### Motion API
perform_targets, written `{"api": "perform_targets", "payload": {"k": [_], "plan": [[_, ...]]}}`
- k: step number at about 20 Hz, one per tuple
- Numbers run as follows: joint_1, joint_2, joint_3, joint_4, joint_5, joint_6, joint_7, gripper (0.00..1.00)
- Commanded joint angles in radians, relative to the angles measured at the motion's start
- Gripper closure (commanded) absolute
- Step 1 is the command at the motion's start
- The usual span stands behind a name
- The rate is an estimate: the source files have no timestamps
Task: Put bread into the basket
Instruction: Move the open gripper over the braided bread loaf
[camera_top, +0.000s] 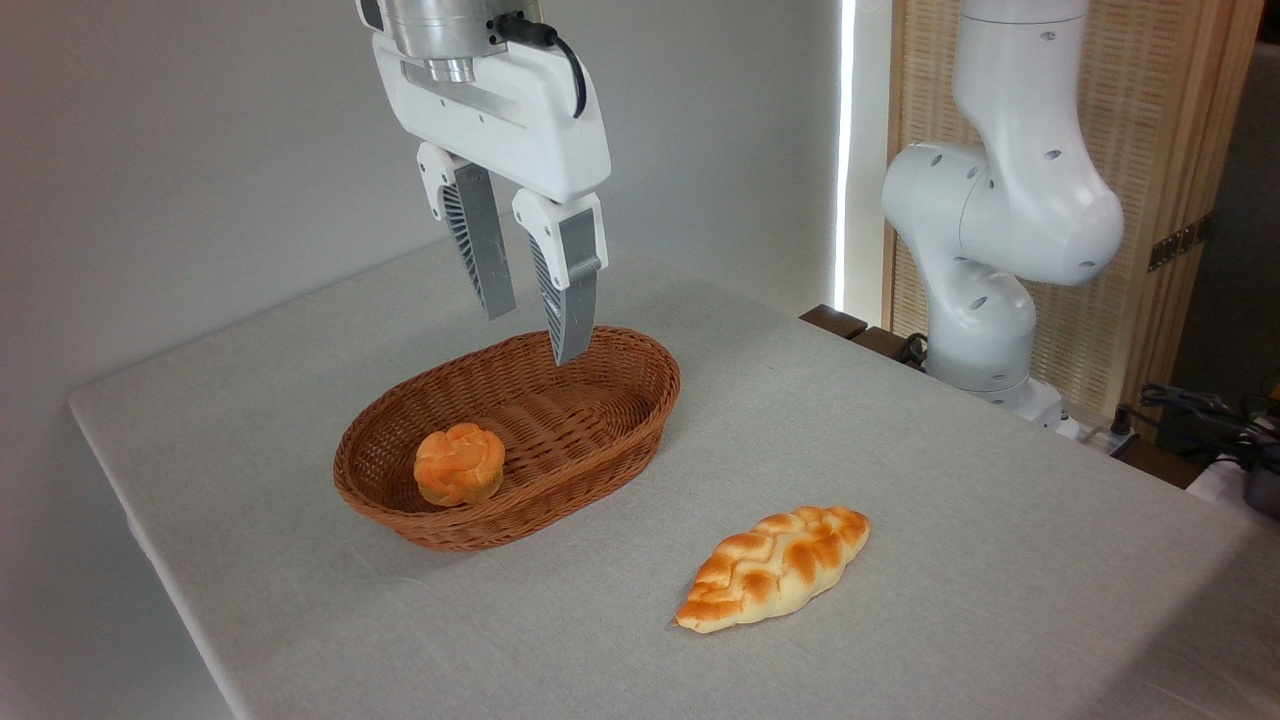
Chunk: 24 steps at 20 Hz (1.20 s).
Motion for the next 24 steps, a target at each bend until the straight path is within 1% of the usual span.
{"api": "perform_targets", "payload": {"k": [1,10,11,13,14,16,18,19,21,22,23,24], "plan": [[-0.007,-0.02,0.011,-0.01,-0.008,-0.035,-0.006,0.0],[-0.007,-0.022,0.011,-0.013,-0.008,-0.033,-0.005,0.0],[-0.007,-0.034,0.011,-0.031,-0.007,-0.028,-0.005,0.0],[-0.002,-0.084,0.012,-0.097,-0.005,-0.019,-0.002,0.0],[0.013,-0.091,0.014,-0.105,-0.005,-0.019,-0.001,0.0],[0.018,-0.094,0.015,-0.114,-0.001,-0.012,0.002,0.0],[0.039,-0.118,0.015,-0.16,-0.001,0.048,0.021,0.0],[0.056,-0.14,0.017,-0.201,-0.001,0.088,0.046,0.0],[0.088,-0.195,0.017,-0.301,0.001,0.169,0.127,0.0],[0.11,-0.212,0.017,-0.339,0.001,0.186,0.176,0.0],[0.125,-0.215,0.017,-0.361,0.013,0.186,0.217,0.0],[0.128,-0.217,0.017,-0.384,0.045,0.185,0.236,0.0]]}}
